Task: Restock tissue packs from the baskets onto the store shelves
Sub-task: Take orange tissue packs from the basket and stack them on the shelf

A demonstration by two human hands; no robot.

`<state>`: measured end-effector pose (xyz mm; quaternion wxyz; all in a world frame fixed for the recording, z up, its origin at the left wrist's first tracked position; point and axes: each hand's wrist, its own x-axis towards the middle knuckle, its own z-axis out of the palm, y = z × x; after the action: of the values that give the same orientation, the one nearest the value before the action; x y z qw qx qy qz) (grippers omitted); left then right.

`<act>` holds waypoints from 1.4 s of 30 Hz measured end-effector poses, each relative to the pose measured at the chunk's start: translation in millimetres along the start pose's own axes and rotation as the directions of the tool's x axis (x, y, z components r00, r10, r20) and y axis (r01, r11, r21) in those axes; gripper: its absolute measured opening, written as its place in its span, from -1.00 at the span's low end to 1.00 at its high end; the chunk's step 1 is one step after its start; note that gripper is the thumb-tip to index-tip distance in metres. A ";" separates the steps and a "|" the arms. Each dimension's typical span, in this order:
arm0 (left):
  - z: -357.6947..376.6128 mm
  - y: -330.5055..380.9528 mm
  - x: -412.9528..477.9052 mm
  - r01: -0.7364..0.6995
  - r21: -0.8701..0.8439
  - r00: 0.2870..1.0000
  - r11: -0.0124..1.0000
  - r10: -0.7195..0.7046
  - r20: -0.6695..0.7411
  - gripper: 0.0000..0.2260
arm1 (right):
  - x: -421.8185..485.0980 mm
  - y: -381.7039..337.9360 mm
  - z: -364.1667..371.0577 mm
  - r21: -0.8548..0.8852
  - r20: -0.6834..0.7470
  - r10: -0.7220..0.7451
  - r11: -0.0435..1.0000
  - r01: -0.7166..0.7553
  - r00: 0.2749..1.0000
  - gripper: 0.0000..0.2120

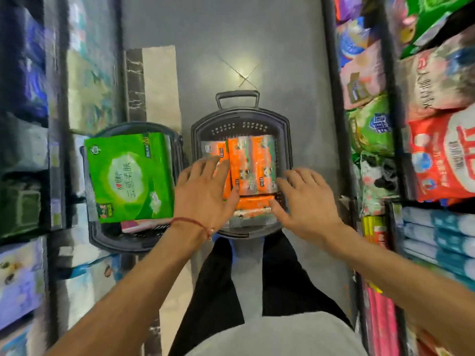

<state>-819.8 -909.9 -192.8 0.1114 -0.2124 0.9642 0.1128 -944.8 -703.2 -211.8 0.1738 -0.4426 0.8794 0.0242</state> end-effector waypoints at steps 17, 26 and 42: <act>250.4 -50.0 124.3 0.191 -0.161 0.966 0.968 -0.156 0.207 -0.42 | 174.6 60.9 211.4 0.359 0.406 0.260 0.836 -0.415 0.876 -0.66; 341.8 -69.5 156.0 0.169 -0.239 0.956 0.956 -0.100 0.277 -0.13 | 211.0 55.0 276.5 0.157 0.465 0.424 0.825 -0.544 0.777 -0.49; 370.6 -81.5 156.2 0.132 -0.279 0.942 0.951 -0.033 0.335 -0.02 | 226.3 55.6 287.6 0.309 0.492 0.330 0.799 -0.516 0.806 -0.72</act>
<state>-860.7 -943.8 -599.7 0.2411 -0.2457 0.8945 0.2852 -1030.8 -787.2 -561.9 0.4385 -0.1648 0.8827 -0.0374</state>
